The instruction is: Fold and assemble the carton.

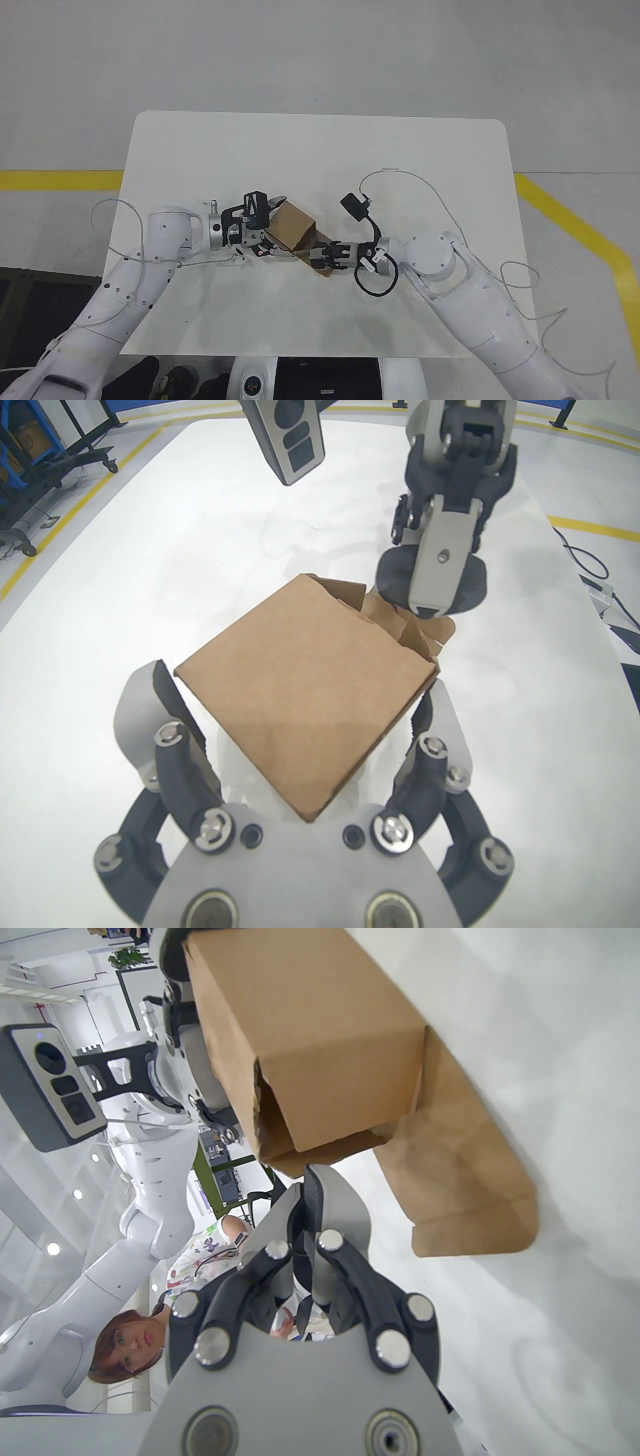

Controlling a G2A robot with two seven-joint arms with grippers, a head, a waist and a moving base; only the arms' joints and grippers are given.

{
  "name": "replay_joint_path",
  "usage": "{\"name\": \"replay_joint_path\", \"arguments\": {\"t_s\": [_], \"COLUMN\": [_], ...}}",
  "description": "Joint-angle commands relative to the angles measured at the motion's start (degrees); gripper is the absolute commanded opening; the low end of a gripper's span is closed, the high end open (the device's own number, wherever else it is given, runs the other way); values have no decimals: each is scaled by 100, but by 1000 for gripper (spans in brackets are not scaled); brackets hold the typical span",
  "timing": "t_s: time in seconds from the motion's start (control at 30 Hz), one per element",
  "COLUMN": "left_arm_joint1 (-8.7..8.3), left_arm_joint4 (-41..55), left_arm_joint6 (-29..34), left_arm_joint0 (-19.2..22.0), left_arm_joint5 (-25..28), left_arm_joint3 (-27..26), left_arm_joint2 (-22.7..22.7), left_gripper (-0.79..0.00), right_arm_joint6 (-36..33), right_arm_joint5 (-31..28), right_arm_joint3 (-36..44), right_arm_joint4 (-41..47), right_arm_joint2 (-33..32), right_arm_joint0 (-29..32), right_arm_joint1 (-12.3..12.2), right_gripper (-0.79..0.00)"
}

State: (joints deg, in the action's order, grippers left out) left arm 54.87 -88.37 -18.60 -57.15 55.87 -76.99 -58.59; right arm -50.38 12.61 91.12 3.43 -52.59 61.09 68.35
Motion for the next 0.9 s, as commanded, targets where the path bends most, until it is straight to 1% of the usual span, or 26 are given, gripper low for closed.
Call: {"name": "replay_joint_path", "arguments": {"t_s": [0.0,0.23,0.63,0.87], "left_arm_joint1": [-4,-15,-22,-24], "left_arm_joint4": [24,98,199,243], "left_arm_joint6": [36,142,258,306], "left_arm_joint0": [-16,-56,-102,-123], "left_arm_joint5": [6,32,76,96], "left_arm_joint3": [-21,-89,-163,-191], "left_arm_joint2": [-14,-62,-91,-100], "left_gripper": [0,0,0,0], "right_arm_joint6": [129,632,666,477], "right_arm_joint5": [54,-56,-490,-806], "right_arm_joint3": [-24,-140,-575,-876], "right_arm_joint4": [-51,-58,196,176], "right_arm_joint2": [57,66,298,314], "right_arm_joint0": [10,1,-262,-443], "right_arm_joint1": [15,63,198,229], "right_gripper": [-785,-785,-785,-785]}}
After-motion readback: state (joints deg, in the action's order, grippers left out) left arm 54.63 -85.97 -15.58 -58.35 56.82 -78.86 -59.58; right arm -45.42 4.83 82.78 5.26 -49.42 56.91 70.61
